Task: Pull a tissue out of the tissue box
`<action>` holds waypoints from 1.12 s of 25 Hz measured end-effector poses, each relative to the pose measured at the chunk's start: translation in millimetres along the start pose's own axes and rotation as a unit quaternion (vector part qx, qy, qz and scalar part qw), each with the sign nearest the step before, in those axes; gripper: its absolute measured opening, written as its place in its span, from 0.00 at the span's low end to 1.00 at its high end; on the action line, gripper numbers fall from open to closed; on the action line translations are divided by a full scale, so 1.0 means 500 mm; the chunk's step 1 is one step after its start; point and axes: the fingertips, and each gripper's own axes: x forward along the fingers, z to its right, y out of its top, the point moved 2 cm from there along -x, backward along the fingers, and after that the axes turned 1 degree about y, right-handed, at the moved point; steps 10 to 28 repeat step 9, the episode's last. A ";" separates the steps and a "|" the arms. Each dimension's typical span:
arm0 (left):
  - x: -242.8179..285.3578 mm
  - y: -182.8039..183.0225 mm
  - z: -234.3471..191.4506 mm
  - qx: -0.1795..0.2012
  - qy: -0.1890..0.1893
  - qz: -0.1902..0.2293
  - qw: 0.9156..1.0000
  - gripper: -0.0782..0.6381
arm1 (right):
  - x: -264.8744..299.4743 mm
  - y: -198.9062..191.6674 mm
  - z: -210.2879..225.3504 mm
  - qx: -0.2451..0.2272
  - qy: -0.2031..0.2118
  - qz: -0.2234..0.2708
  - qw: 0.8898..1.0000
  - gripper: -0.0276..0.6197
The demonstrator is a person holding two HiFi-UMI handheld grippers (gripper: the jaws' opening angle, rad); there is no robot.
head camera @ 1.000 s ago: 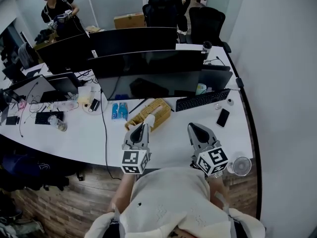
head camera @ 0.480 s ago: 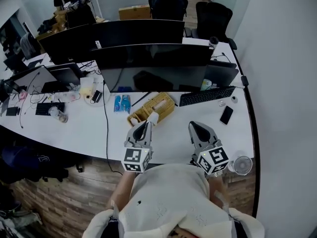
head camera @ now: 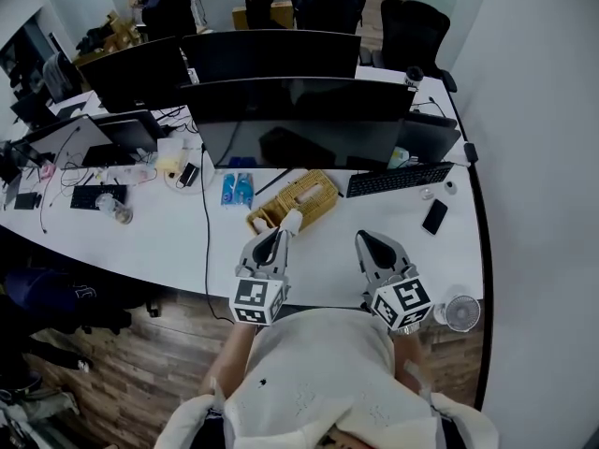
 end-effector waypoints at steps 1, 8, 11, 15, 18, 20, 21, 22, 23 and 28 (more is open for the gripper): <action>0.000 -0.005 -0.001 0.000 0.000 -0.002 1.000 0.13 | 0.003 -0.006 -0.002 0.002 0.001 -0.004 1.000 0.04; -0.001 -0.017 -0.005 0.000 -0.003 -0.011 1.000 0.13 | 0.010 -0.017 -0.006 0.007 0.002 -0.009 1.000 0.04; -0.001 -0.016 -0.007 0.000 -0.003 -0.012 1.000 0.13 | 0.011 -0.016 -0.006 0.007 0.002 -0.008 1.000 0.04; -0.001 -0.016 -0.007 0.000 -0.003 -0.012 1.000 0.13 | 0.011 -0.016 -0.006 0.007 0.002 -0.008 1.000 0.04; -0.001 -0.016 -0.007 0.000 -0.003 -0.012 1.000 0.13 | 0.011 -0.016 -0.006 0.007 0.002 -0.008 1.000 0.04; -0.001 -0.016 -0.007 0.000 -0.003 -0.012 1.000 0.13 | 0.011 -0.016 -0.006 0.007 0.002 -0.008 1.000 0.04; -0.001 -0.016 -0.007 0.000 -0.003 -0.012 1.000 0.13 | 0.011 -0.016 -0.006 0.007 0.002 -0.008 1.000 0.04; -0.001 -0.016 -0.007 0.000 -0.003 -0.012 1.000 0.13 | 0.011 -0.016 -0.006 0.007 0.002 -0.008 1.000 0.04; -0.001 -0.016 -0.007 0.000 -0.003 -0.012 1.000 0.13 | 0.011 -0.016 -0.006 0.007 0.002 -0.008 1.000 0.04; -0.001 -0.016 -0.007 0.000 -0.003 -0.012 1.000 0.13 | 0.011 -0.016 -0.006 0.007 0.002 -0.008 1.000 0.04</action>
